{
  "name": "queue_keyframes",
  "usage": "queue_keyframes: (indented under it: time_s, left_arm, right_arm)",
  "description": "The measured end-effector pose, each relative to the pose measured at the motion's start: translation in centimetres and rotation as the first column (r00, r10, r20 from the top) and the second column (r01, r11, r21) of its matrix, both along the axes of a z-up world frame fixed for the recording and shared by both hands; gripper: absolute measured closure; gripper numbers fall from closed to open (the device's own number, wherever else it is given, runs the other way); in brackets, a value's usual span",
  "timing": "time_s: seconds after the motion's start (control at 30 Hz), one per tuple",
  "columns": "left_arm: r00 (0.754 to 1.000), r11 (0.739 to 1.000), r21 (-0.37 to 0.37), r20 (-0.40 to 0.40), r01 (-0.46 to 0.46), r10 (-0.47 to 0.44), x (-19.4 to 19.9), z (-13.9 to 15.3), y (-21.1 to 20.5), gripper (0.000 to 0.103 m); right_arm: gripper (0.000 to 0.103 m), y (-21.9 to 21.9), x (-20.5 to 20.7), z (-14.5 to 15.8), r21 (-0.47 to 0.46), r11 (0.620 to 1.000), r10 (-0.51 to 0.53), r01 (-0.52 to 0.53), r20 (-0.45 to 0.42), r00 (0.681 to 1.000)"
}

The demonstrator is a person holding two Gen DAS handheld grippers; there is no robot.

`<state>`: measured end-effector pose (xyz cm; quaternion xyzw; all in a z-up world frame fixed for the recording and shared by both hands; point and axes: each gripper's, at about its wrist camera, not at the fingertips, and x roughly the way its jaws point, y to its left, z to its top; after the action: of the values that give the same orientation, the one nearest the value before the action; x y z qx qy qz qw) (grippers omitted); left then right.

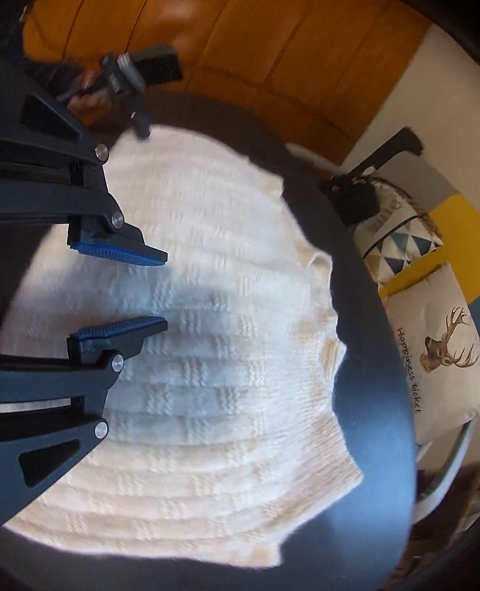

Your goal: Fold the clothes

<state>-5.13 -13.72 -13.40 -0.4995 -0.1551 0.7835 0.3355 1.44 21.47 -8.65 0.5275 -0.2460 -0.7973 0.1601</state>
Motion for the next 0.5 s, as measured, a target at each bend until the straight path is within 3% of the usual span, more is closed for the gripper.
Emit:
queue_keyframes:
  time_s: [0.1, 0.17, 0.2, 0.23, 0.27, 0.3, 0.37, 0.47, 0.5]
  left_arm:
    - [1.000, 1.000, 0.010, 0.004, 0.012, -0.012, 1.3, -0.4, 0.0, 0.071]
    - [1.000, 0.997, -0.069, -0.023, 0.015, -0.017, 1.9, -0.7, 0.9, 0.073]
    - [0.999, 0.994, -0.111, -0.042, 0.014, -0.019, 2.2, -0.8, 1.3, 0.079]
    - [0.997, 0.988, -0.157, -0.074, 0.003, -0.015, 2.5, -0.5, 1.5, 0.092]
    - [0.994, 0.980, -0.200, -0.109, -0.003, -0.019, 3.0, 0.1, 1.7, 0.096]
    - [0.988, 0.961, -0.277, -0.149, -0.015, -0.027, 3.5, 0.8, 2.1, 0.096]
    - [0.972, 0.894, -0.445, -0.228, -0.055, -0.054, 4.6, 2.0, 3.1, 0.096]
    - [0.961, 0.817, -0.572, -0.259, -0.074, -0.095, 5.8, 2.8, 4.7, 0.091]
    - [0.963, 0.809, -0.583, -0.255, -0.077, -0.092, 6.1, 2.9, 4.7, 0.091]
  right_arm:
    - [0.074, 0.3, 0.8, -0.3, -0.112, 0.994, 0.006, -0.005, 0.006, 1.000]
    - [0.074, 0.1, 1.2, -1.3, -0.124, 0.992, 0.005, -0.002, 0.025, 1.000]
    - [0.076, -0.2, 1.1, -2.2, -0.070, 0.997, -0.010, 0.014, 0.053, 0.999]
    - [0.079, -0.1, 0.8, -2.8, -0.059, 0.998, -0.021, 0.025, 0.064, 0.998]
    - [0.078, 0.0, 1.0, -2.9, -0.072, 0.997, -0.028, 0.032, 0.053, 0.998]
    - [0.078, 0.0, 1.1, -2.8, -0.069, 0.997, -0.030, 0.034, 0.047, 0.998]
    - [0.078, -0.1, 1.1, -2.6, -0.065, 0.997, -0.031, 0.034, 0.049, 0.998]
    - [0.078, -0.1, 1.1, -2.7, -0.064, 0.997, -0.027, 0.030, 0.048, 0.998]
    - [0.078, -0.3, 0.8, -2.9, -0.069, 0.997, -0.033, 0.037, 0.050, 0.998]
